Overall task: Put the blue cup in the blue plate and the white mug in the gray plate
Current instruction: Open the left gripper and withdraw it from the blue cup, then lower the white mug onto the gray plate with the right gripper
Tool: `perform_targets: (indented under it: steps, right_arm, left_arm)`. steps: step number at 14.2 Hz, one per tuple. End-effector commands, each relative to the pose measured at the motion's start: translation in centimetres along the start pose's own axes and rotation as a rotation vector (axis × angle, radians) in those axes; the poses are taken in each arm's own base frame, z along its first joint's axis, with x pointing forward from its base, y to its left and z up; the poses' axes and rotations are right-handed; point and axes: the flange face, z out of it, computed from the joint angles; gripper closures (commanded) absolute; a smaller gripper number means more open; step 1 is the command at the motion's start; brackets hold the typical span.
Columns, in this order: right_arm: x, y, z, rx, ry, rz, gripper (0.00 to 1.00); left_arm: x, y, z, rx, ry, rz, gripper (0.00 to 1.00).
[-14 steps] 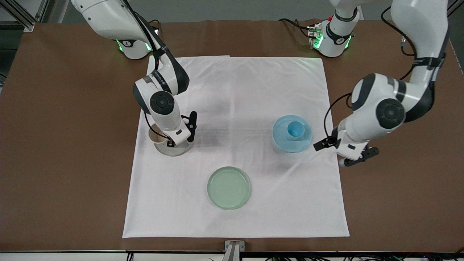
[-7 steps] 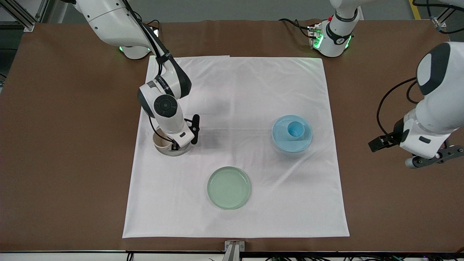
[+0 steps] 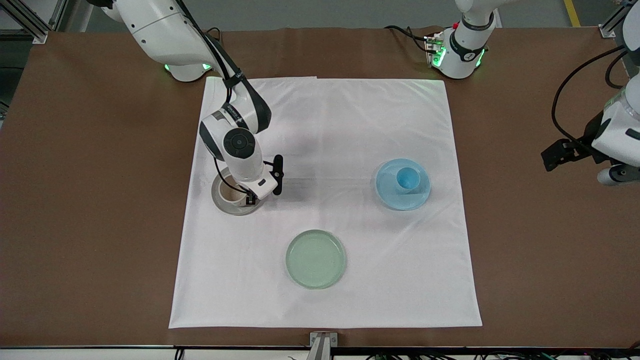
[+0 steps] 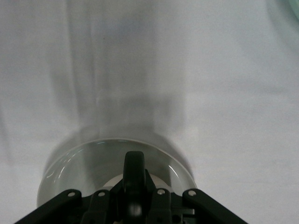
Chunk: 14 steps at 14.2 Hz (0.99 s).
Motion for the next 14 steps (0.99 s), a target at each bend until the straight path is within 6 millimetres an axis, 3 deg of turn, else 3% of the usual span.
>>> perform_targets:
  steps: [1,3,6,9,10,11,12,13,14]
  right_arm:
    - [-0.4,0.0,0.0,-0.01,-0.011,-0.018,0.98]
    - [-0.9,0.1,0.2,-0.008,-0.014,-0.024,0.97]
    - [-1.2,-0.1,0.7,0.001,-0.019,-0.027,0.97]
    - [-1.2,-0.2,0.7,0.003,-0.02,-0.026,0.9]
    - [-1.1,-0.4,0.6,0.008,-0.023,-0.027,0.82]
    - [-1.3,-0.3,0.4,0.007,-0.023,-0.021,0.6]
    - [-1.3,-0.3,0.3,0.007,-0.023,-0.022,0.18]
    - [-1.4,-0.3,0.0,0.01,-0.027,-0.021,0.0]
    - [-1.5,-0.3,-0.1,0.011,-0.028,-0.021,0.0]
  left_arm:
    - [-3.0,-1.0,-0.6,-0.027,-0.03,0.039,0.0]
    - [-4.0,-2.1,-1.0,-0.08,-0.042,0.021,0.0]
    - [-5.1,-2.1,-1.3,-0.075,-0.041,0.023,0.0]
    - [-5.9,-2.4,-2.7,-0.076,-0.019,0.017,0.0]
    - [-6.3,-2.1,-3.0,-0.073,-0.03,0.023,0.0]
    - [-6.4,-1.9,-3.0,-0.072,-0.034,0.017,0.0]
    - [-6.4,-1.8,-3.2,-0.073,-0.031,0.015,0.0]
    - [-6.5,-1.7,-3.1,-0.072,-0.036,0.019,0.0]
    - [-6.6,-1.6,-3.0,-0.07,-0.047,0.021,0.0]
